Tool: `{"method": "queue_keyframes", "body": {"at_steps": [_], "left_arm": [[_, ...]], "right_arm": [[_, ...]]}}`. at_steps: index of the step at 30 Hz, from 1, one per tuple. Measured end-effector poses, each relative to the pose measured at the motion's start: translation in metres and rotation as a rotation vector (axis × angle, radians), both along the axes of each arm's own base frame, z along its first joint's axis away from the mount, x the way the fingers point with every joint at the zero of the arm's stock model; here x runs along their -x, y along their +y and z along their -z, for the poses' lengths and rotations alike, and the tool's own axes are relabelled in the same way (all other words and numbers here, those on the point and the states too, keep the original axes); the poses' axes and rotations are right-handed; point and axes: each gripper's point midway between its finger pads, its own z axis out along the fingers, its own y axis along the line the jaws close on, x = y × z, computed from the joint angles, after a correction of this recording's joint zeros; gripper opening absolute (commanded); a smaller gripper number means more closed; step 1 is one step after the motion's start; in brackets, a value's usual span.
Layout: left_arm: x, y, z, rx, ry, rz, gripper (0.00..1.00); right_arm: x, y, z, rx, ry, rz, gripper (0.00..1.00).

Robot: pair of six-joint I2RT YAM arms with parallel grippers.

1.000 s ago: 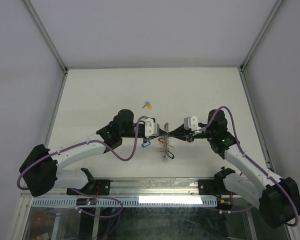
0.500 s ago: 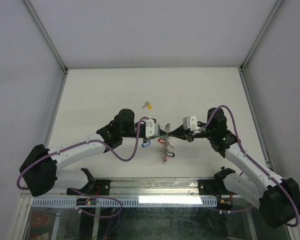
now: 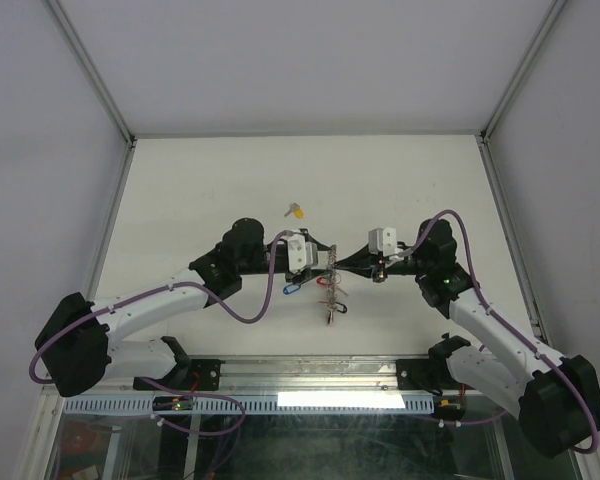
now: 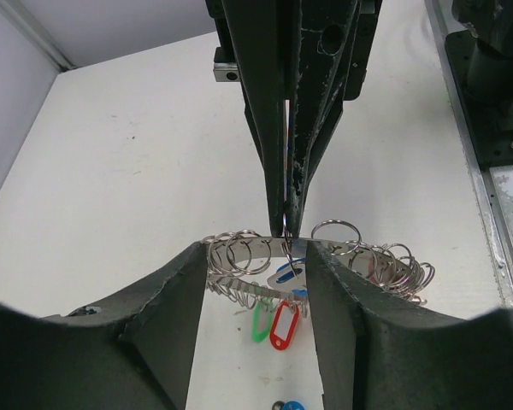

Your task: Put the keys on the keyring

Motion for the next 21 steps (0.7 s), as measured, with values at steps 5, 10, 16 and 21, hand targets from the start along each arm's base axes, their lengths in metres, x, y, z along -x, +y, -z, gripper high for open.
{"method": "queue_keyframes", "body": {"at_steps": [5, 10, 16, 21], "left_arm": [[-0.001, 0.002, -0.006, 0.018, -0.015, -0.016, 0.42], [-0.001, 0.002, -0.007, 0.024, -0.016, -0.016, 0.42], [-0.001, 0.003, -0.004, 0.021, -0.012, -0.017, 0.33], [-0.001, 0.003, -0.004, 0.021, -0.009, -0.02, 0.32]], "right_arm": [[-0.001, 0.001, -0.007, -0.022, -0.004, 0.002, 0.0], [-0.003, 0.002, -0.014, -0.049, -0.008, 0.011, 0.0], [-0.002, 0.002, -0.012, -0.104, 0.031, 0.043, 0.0], [-0.004, 0.002, -0.02, -0.146, 0.036, 0.068, 0.0]]}}
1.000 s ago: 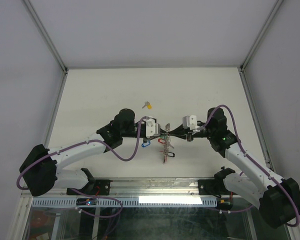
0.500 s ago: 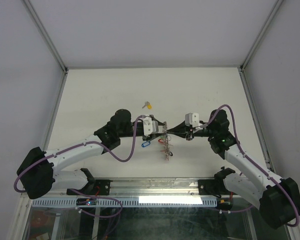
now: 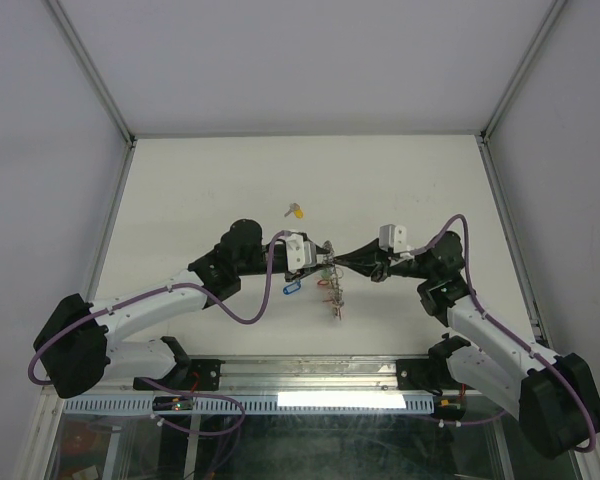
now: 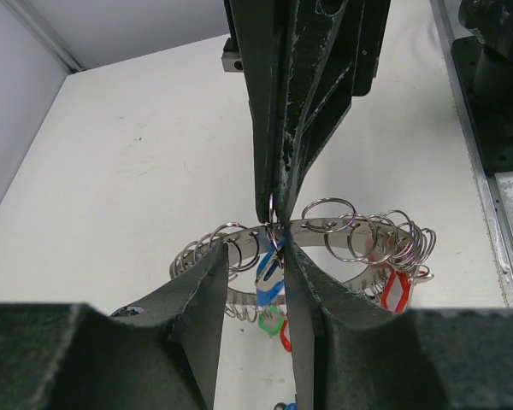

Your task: Put the keys on the keyring

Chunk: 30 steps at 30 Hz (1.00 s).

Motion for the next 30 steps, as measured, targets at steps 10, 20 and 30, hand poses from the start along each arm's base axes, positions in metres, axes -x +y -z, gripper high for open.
{"method": "queue_keyframes", "body": {"at_steps": [10, 20, 30], "left_arm": [[-0.004, 0.001, -0.002, 0.008, -0.002, -0.026, 0.32], [-0.009, 0.001, -0.005, 0.017, -0.003, -0.053, 0.08], [-0.009, 0.001, -0.004, 0.014, -0.007, -0.052, 0.0]], "right_arm": [[-0.005, -0.001, -0.008, -0.036, 0.007, 0.037, 0.0], [-0.006, -0.001, -0.01, -0.059, 0.016, 0.052, 0.0], [-0.014, -0.001, -0.013, -0.111, 0.07, 0.088, 0.0]]}}
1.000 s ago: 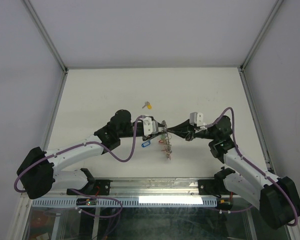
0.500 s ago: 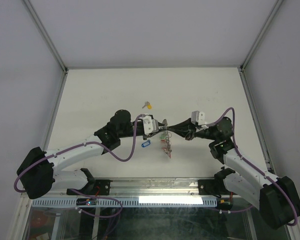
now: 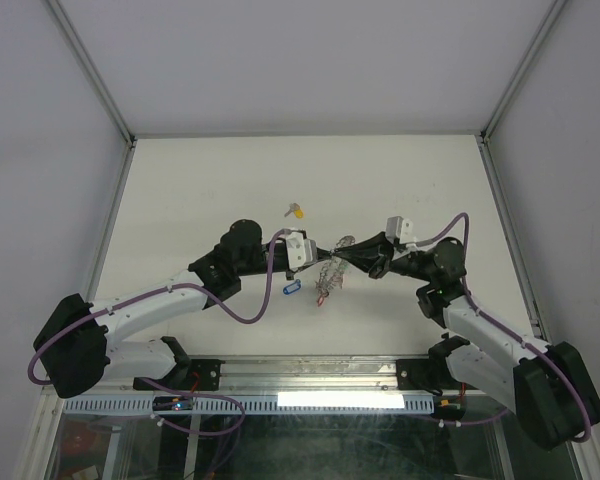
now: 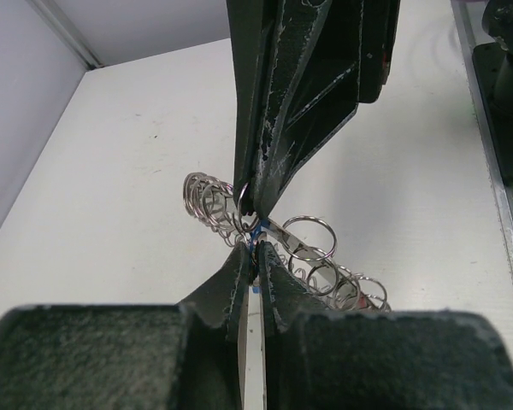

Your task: Put the keys on the keyring

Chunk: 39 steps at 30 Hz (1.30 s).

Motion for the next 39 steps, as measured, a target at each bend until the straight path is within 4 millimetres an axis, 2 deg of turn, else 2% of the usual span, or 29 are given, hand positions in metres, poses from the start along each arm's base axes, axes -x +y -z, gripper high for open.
{"method": "queue_keyframes", "body": {"at_steps": [15, 17, 19, 21, 24, 27, 31, 36, 39], "left_arm": [[-0.002, -0.003, 0.0, -0.03, -0.059, 0.029, 0.0], [0.0, -0.003, 0.001, -0.034, -0.068, 0.043, 0.1], [0.002, -0.004, 0.002, -0.04, -0.076, 0.054, 0.3], [0.003, -0.004, 0.002, -0.043, -0.077, 0.055, 0.45], [0.004, -0.001, 0.002, -0.036, -0.079, 0.048, 0.56], [0.008, 0.007, 0.001, -0.021, -0.08, 0.025, 0.56], [0.009, 0.014, -0.011, 0.014, -0.091, -0.001, 0.44], [0.009, 0.014, -0.021, 0.052, -0.089, -0.011, 0.39], [0.011, 0.012, -0.026, 0.075, -0.077, -0.002, 0.33]], "right_arm": [[-0.005, 0.003, -0.004, -0.078, 0.041, 0.038, 0.0], [-0.004, 0.004, -0.004, -0.081, 0.042, 0.036, 0.0], [-0.003, 0.004, -0.002, -0.083, 0.041, 0.035, 0.0], [-0.001, 0.005, 0.0, -0.079, 0.042, 0.032, 0.0], [0.0, 0.004, 0.001, -0.072, 0.018, 0.032, 0.0], [0.002, 0.003, 0.001, -0.059, -0.022, 0.029, 0.0], [0.008, 0.002, 0.001, -0.035, -0.075, 0.01, 0.0], [0.013, 0.003, 0.01, 0.005, -0.1, -0.026, 0.0], [0.016, 0.004, 0.012, 0.016, -0.112, -0.044, 0.0]]}}
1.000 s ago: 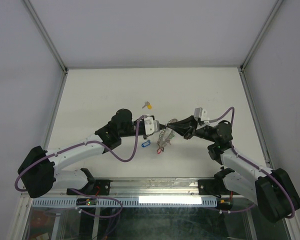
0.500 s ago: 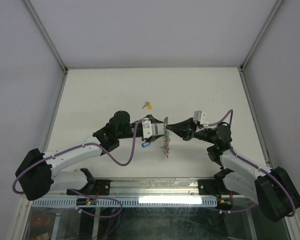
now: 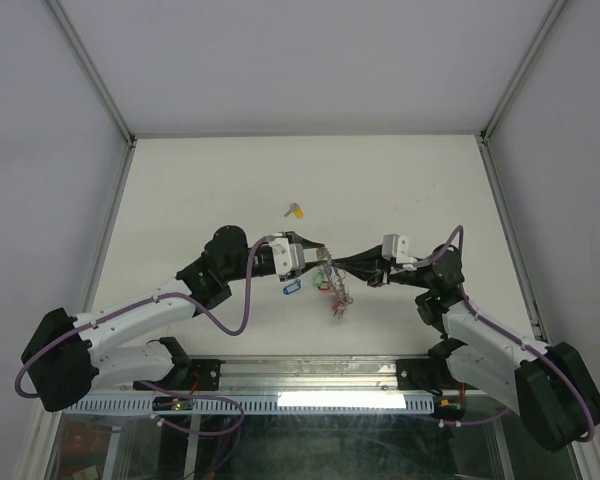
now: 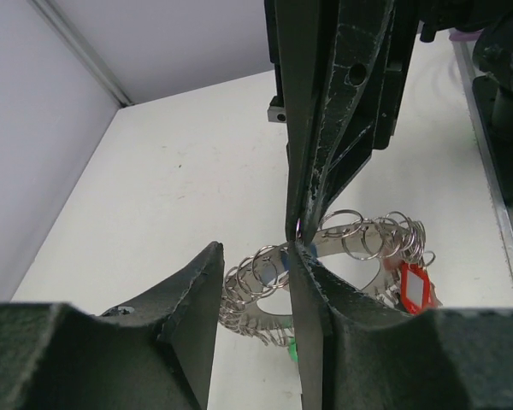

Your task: Put the keys on the keyring

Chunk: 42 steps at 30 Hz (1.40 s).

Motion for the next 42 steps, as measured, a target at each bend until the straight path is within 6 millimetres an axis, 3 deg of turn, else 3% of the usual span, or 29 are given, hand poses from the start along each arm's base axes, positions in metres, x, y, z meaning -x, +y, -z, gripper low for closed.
{"method": "queue_keyframes", "body": {"at_steps": [11, 22, 38, 42], "left_arm": [[0.014, -0.007, 0.002, 0.012, 0.046, 0.085, 0.34], [0.015, -0.013, 0.023, -0.035, 0.09, 0.116, 0.22], [0.016, -0.015, 0.018, -0.035, 0.087, 0.129, 0.22], [0.017, -0.016, 0.018, -0.035, 0.088, 0.139, 0.17]], "right_arm": [[0.002, -0.002, -0.003, 0.007, -0.044, 0.003, 0.0], [0.003, -0.002, -0.011, 0.006, -0.076, -0.001, 0.0], [0.007, -0.001, -0.008, 0.023, -0.074, -0.033, 0.0], [0.007, -0.001, -0.006, 0.028, -0.072, -0.033, 0.0]]}}
